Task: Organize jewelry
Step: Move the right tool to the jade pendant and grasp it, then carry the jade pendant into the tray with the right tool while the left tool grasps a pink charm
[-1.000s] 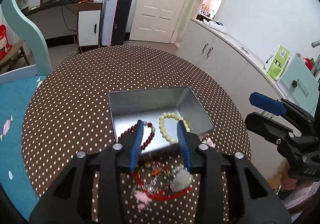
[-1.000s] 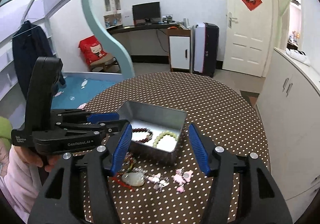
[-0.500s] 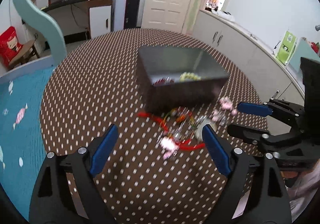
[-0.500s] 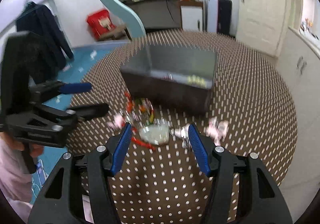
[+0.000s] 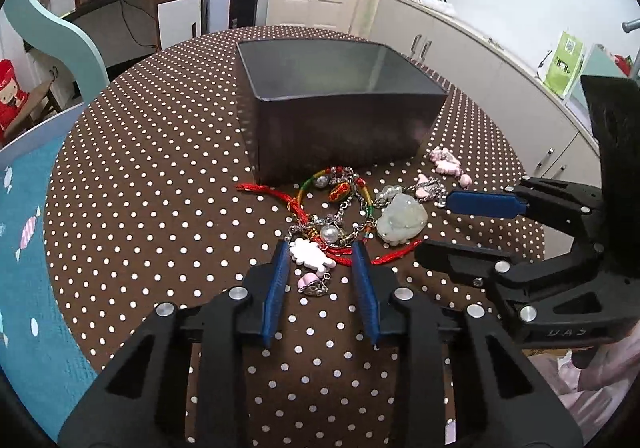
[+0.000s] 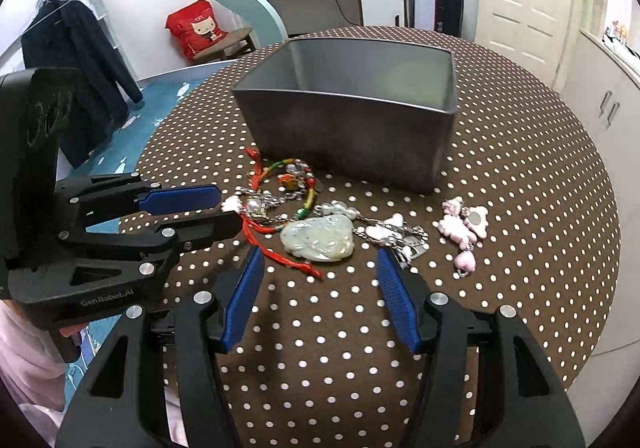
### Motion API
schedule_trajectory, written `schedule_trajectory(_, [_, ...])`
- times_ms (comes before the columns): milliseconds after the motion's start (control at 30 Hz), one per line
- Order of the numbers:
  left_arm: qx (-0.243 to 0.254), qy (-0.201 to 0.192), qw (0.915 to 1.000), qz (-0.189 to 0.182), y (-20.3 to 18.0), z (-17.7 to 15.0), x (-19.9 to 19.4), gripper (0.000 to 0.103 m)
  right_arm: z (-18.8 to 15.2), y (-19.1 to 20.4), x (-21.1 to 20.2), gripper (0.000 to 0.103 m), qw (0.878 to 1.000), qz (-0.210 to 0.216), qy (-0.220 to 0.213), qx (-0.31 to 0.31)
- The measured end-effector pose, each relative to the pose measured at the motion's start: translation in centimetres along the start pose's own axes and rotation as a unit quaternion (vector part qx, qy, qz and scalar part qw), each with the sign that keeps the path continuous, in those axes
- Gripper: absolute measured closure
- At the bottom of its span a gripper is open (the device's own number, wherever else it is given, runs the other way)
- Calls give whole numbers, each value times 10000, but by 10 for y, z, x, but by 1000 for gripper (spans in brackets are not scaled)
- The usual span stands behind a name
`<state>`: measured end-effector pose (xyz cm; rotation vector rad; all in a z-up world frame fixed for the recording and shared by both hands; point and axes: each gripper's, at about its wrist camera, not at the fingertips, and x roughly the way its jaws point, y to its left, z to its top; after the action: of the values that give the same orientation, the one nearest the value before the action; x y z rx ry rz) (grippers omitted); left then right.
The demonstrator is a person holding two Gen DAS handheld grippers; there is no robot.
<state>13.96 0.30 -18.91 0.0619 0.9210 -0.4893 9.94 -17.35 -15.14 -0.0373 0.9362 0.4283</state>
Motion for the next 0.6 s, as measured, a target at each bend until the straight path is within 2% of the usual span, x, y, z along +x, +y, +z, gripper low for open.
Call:
schedule_trajectory(100, [-1, 60, 9997, 246, -2, 1, 6, 78, 0, -4, 0, 47, 10000, -40, -21, 32])
schedule_trajectory(200, [-160, 118, 9985, 518, -3, 6, 9, 78, 0, -5, 2, 47, 9999, -107, -38, 64])
schedule_trajectory(367, [-229, 133, 9987, 445, 0, 5, 8, 80, 0, -2, 8, 47, 10000, -73, 32, 36])
schedule_trajectory(433, [-316, 84, 9989, 326, 3, 7, 5, 80, 3, 1, 15, 47, 9998, -171, 99, -15])
schedule_trajectory(600, [-488, -76, 9983, 319, 11, 10, -5, 81, 8, 13, 24, 49, 9983, -467, 74, -340])
